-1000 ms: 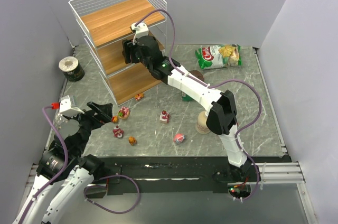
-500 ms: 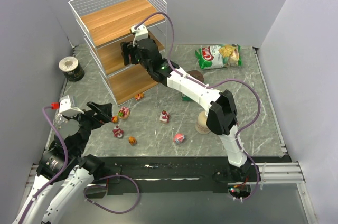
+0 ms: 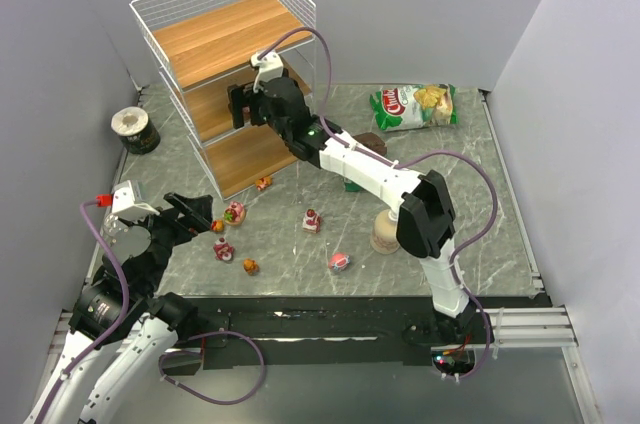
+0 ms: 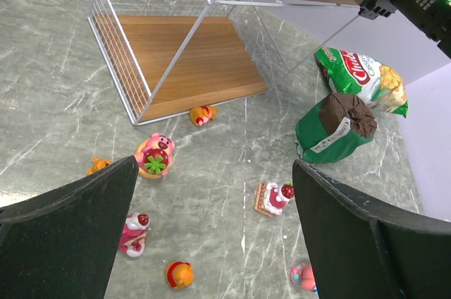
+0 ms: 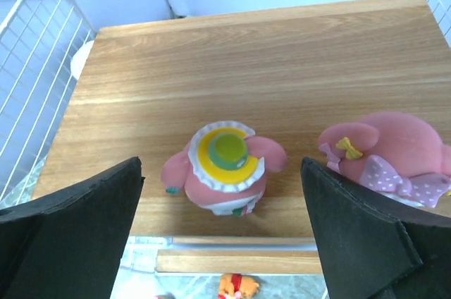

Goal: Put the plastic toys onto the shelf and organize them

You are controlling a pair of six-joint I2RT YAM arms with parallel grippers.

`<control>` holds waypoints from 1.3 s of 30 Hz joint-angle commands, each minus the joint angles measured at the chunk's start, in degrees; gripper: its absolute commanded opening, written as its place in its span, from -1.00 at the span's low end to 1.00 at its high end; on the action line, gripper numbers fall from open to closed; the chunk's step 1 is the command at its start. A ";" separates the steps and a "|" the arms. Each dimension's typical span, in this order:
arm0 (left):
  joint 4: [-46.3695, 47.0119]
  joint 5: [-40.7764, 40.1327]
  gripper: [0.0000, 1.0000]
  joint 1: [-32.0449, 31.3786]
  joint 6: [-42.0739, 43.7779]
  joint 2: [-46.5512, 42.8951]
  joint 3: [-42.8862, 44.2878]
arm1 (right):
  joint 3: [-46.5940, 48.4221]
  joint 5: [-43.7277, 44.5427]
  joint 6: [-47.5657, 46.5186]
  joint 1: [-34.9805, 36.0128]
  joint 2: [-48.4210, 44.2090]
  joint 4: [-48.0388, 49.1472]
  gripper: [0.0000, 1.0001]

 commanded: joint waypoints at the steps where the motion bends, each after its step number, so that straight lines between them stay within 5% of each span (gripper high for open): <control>1: 0.79 -0.58 0.93 -0.16 -0.46 -0.28 0.20 | -2.23 -1.86 -0.19 0.44 -5.02 0.80 1.00; 18: 0.70 -0.84 0.93 -0.16 -0.81 -0.72 0.29 | -11.81 -0.81 -0.63 2.11 -16.43 -0.59 1.00; 28: 1.85 1.53 0.93 -0.16 0.16 -1.24 -0.15 | -40.54 3.94 6.56 2.99 -39.71 -10.18 1.00; 39: 2.64 3.55 0.93 -0.16 0.51 -1.95 -0.41 | -60.57 11.85 22.82 13.88 -46.23 -23.55 0.97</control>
